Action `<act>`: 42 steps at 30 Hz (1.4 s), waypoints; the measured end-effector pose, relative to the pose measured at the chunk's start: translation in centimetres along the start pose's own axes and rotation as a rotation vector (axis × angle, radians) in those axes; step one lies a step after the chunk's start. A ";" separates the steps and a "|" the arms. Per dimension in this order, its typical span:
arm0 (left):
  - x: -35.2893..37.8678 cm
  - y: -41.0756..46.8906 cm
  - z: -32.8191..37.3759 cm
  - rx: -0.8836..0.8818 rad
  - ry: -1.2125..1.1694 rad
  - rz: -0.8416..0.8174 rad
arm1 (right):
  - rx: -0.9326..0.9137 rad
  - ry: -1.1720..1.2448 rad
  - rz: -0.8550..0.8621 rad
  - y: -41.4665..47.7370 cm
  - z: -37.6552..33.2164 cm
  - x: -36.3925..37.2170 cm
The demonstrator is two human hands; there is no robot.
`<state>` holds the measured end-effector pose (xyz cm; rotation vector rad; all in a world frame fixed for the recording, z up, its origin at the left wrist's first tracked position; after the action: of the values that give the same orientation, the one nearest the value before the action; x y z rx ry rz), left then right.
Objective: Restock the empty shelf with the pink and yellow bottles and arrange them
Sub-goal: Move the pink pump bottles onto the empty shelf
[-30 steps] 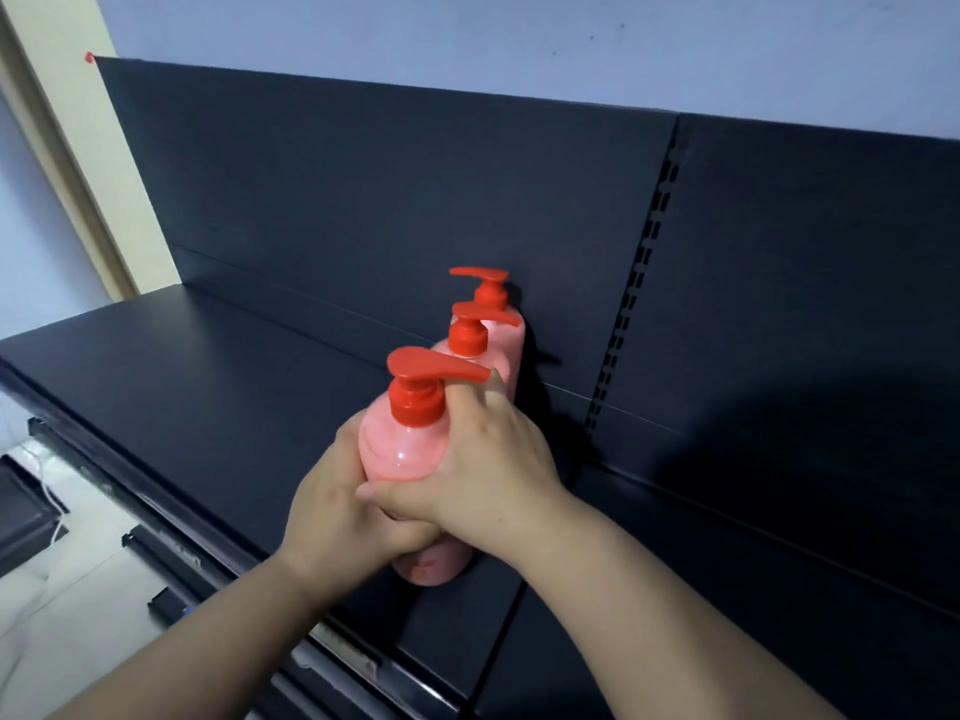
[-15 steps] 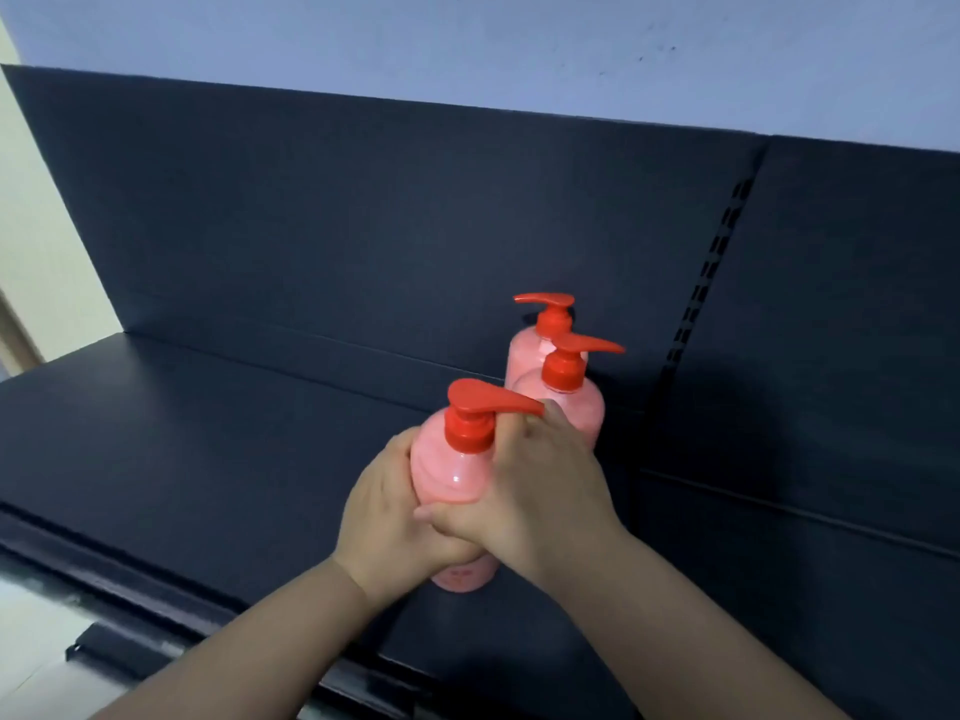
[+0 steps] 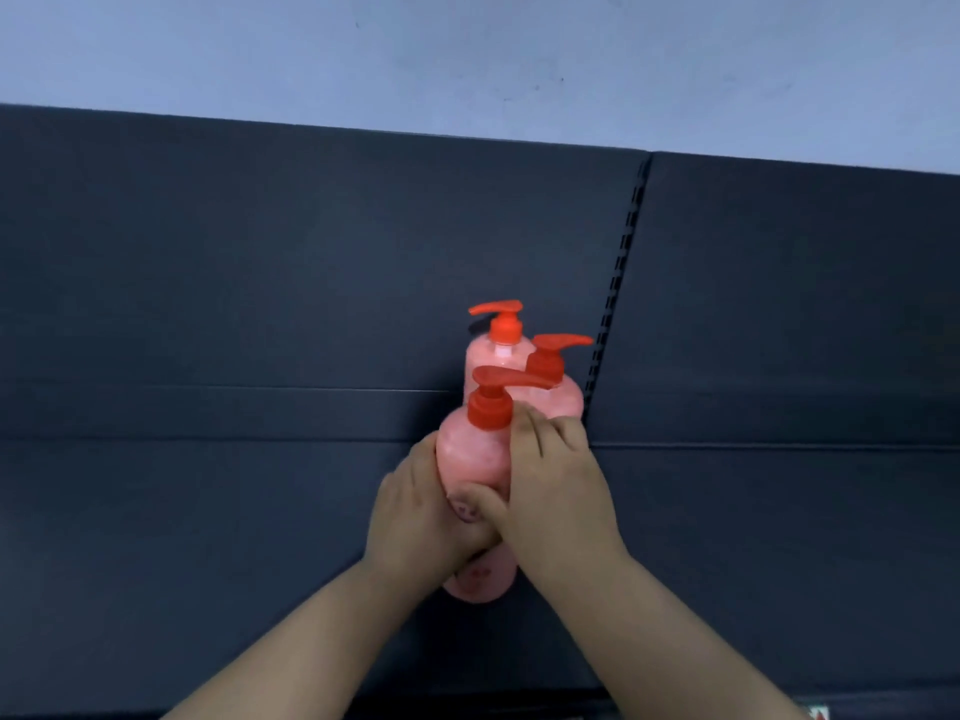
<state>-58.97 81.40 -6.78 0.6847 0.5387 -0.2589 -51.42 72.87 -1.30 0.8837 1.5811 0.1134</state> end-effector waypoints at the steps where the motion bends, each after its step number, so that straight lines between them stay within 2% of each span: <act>1: 0.1 0.1 -0.1 0.010 0.001 0.001 | 0.006 -0.011 0.000 0.1 -0.1 0.1; 7: 0.6 1.3 -0.8 -0.031 0.027 -0.038 | 0.077 -0.101 0.026 1.0 -0.1 0.9; 11: 1.8 1.5 -1.9 -0.065 0.086 -0.217 | 0.110 -0.133 -0.001 1.8 -0.5 1.8; 16: 2.2 -1.4 -3.9 -0.039 0.364 -0.407 | 0.104 -0.141 0.013 1.3 -0.2 2.1; 19: 1.4 -2.9 -3.3 0.115 0.700 -0.489 | 0.042 -0.140 -0.034 0.5 0.1 1.8; 21: 0.8 -3.5 -1.9 0.241 0.809 -0.513 | 0.004 -0.110 -0.109 -0.5 1.0 1.6; 25: 0.5 -3.9 2.6 0.447 0.711 -0.484 | -0.030 -0.056 -0.152 -2.1 3.1 0.2; 30: 2.9 -4.2 9.9 0.585 0.533 -0.359 | 0.003 -0.056 -0.139 -3.7 8.5 -4.0; 35: 7.3 -6.1 16.9 0.638 0.417 -0.435 | 0.047 -0.138 -0.110 -7.2 15.5 -9.8; 42: 12.6 -10.2 27.5 0.795 0.357 -0.438 | 0.181 -0.232 -0.111 -12.7 25.3 -17.0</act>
<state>-41.90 54.96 -1.32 1.3976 0.9419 -0.7945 -35.89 43.71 -0.43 0.9113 1.4334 -0.2079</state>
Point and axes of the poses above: each hand's wrist, its own y-axis towards the middle knuckle, its own x-axis out of the palm, z = x × y, the point moved 5 cm from there along y, towards the middle knuckle, and after that the axes turned 7 degrees about z, right-handed, at the moved point
